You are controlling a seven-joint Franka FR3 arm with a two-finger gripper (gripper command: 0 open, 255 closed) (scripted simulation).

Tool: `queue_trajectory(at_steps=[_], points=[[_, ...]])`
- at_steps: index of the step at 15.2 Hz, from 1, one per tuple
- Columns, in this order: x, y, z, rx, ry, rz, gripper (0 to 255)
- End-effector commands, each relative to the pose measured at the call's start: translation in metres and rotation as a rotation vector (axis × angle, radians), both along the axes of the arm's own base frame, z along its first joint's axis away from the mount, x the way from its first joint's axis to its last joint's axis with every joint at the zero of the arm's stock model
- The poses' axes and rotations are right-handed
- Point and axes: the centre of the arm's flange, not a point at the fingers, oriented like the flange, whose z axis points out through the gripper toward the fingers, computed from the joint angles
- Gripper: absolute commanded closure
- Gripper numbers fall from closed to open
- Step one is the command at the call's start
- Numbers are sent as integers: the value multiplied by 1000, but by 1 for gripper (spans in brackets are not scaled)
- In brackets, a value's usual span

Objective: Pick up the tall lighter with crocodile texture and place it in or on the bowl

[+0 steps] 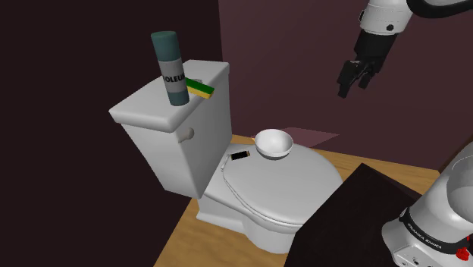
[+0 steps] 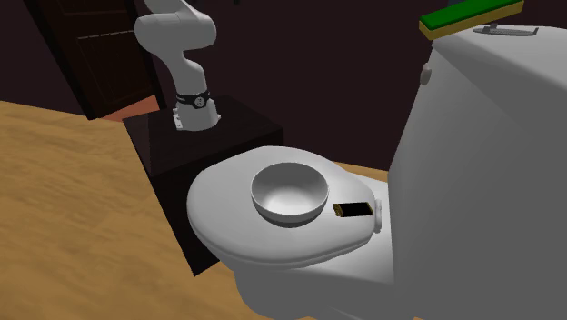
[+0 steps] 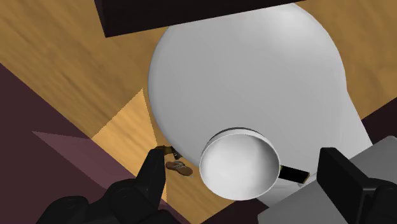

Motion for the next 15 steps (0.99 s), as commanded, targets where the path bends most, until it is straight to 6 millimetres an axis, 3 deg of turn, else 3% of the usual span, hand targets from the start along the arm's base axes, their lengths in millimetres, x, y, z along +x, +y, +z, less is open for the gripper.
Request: queue_trajectory(at_steps=[1,8,15], points=[[0,0,0,0,0,0,0],[76,-11,-57,-2,37,187,0],[150,-7,-118,-3,74,374,0]])
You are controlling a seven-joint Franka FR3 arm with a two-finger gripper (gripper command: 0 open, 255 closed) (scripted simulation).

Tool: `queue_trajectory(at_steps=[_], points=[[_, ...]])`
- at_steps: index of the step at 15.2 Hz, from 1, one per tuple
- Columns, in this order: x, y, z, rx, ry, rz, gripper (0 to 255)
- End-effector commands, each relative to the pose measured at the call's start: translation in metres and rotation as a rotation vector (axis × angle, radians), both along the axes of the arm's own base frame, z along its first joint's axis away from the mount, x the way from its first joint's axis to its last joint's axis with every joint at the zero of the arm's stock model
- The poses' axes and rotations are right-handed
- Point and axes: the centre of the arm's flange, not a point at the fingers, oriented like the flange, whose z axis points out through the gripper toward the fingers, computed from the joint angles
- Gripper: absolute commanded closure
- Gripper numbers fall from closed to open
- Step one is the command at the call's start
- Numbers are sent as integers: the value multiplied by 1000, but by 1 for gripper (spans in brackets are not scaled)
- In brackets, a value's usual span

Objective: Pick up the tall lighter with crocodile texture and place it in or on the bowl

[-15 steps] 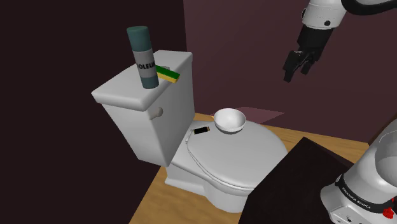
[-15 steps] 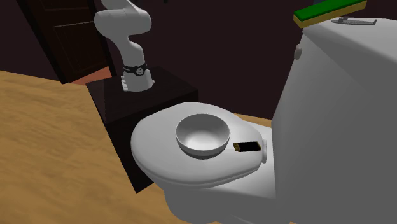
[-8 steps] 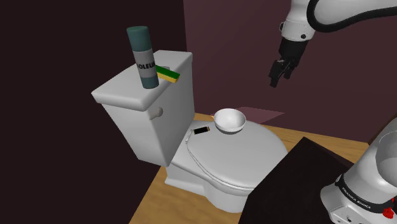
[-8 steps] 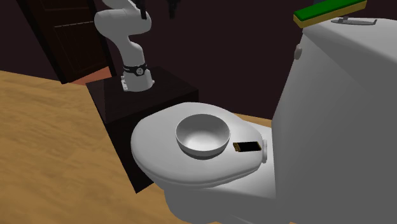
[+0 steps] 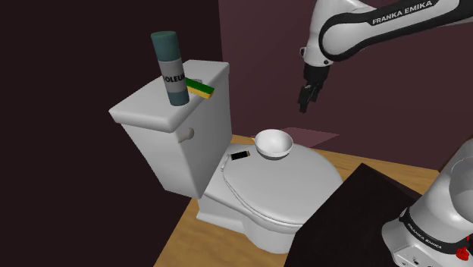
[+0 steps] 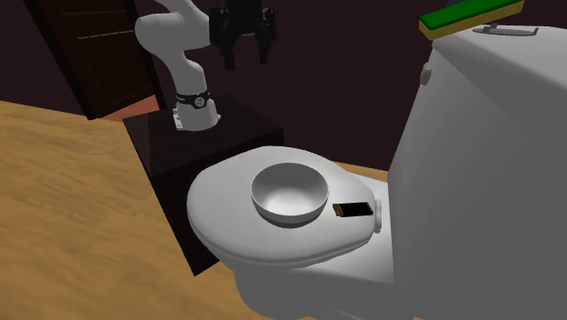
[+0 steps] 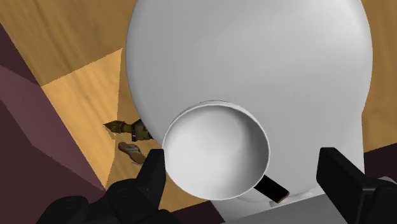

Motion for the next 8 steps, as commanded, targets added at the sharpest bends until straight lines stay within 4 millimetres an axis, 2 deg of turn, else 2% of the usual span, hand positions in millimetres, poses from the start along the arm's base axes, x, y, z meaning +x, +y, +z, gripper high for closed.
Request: queue_trajectory(at_steps=[1,8], points=[[22,5,-19,-1,10,56,0],[91,23,-82,-2,47,243,0]])
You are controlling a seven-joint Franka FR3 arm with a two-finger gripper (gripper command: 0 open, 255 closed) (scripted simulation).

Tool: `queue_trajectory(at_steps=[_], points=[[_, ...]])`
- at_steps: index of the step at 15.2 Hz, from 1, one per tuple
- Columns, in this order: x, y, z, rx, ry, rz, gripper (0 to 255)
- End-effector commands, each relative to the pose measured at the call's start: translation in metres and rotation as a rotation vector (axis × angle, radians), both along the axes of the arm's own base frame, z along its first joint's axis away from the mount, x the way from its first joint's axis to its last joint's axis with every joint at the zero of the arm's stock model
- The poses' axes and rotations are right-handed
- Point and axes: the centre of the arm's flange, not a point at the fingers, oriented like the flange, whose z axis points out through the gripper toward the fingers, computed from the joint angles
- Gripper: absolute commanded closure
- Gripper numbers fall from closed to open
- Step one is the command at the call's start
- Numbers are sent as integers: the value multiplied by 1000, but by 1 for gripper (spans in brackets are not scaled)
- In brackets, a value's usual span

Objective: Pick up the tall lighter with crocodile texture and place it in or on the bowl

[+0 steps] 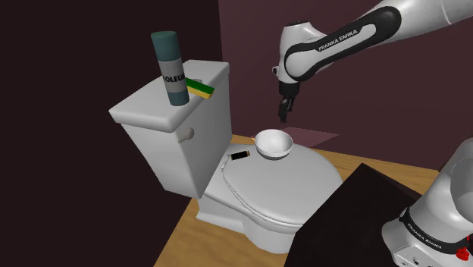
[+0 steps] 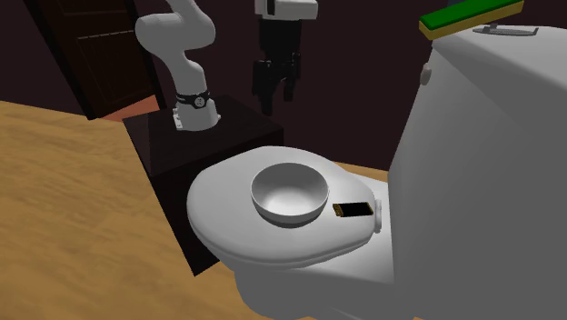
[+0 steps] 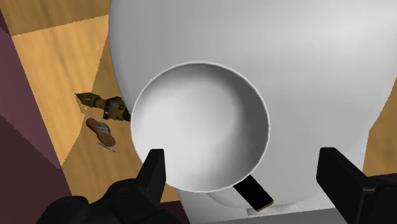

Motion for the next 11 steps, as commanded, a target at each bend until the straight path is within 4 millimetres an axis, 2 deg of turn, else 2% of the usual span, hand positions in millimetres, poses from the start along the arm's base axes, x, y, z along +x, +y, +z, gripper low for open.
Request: queue_trajectory(at_steps=[1,11], points=[[22,4,-19,0,10,56,0],[106,54,-114,-3,63,322,0]])
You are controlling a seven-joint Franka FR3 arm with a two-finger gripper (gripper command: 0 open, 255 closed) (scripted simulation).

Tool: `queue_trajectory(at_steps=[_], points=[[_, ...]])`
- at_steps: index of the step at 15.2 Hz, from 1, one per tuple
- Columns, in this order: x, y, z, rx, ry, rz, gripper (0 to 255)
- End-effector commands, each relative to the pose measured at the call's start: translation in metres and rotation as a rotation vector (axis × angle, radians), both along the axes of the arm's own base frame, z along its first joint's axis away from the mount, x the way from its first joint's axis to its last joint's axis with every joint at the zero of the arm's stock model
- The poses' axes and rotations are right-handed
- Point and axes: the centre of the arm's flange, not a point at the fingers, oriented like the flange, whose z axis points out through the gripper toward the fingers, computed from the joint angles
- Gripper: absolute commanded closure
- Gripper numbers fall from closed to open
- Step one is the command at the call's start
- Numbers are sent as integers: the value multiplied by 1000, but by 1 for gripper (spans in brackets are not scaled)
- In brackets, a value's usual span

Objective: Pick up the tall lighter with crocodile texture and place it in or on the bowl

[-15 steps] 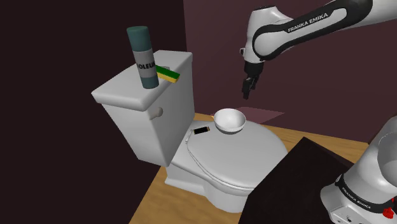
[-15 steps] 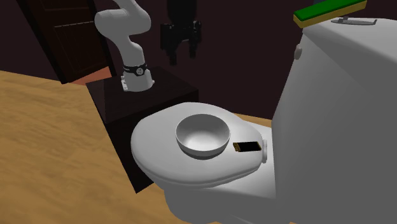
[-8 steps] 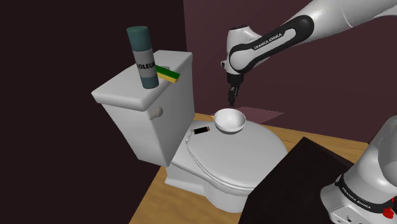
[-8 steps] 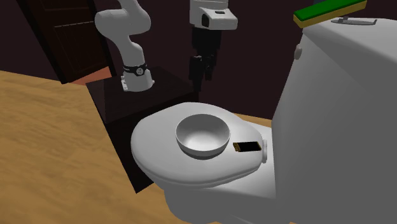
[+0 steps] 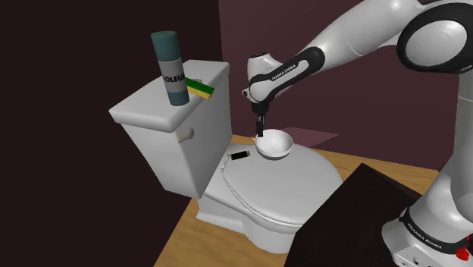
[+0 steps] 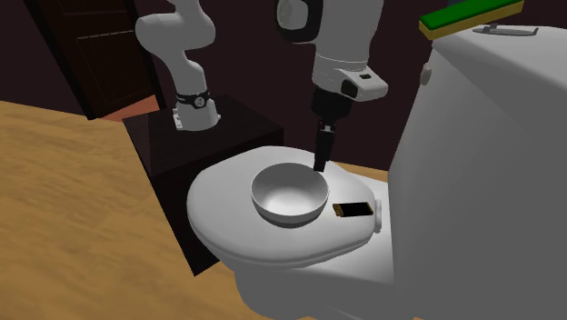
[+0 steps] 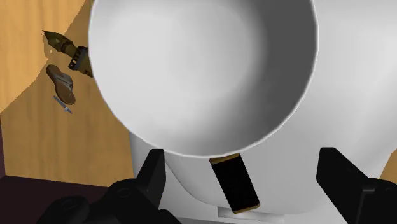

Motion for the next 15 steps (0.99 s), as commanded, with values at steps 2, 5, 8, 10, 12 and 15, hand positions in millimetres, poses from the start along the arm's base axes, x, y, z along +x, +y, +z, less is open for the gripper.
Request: queue_trajectory(at_steps=[2,5,8,10,12,15], points=[[22,18,-31,0,17,82,0],[42,38,-61,-1,32,162,0],[60,60,-91,-2,48,242,0],[71,75,-111,-2,59,295,0],[77,86,-124,-2,66,331,0],[76,84,-140,-2,66,331,0]])
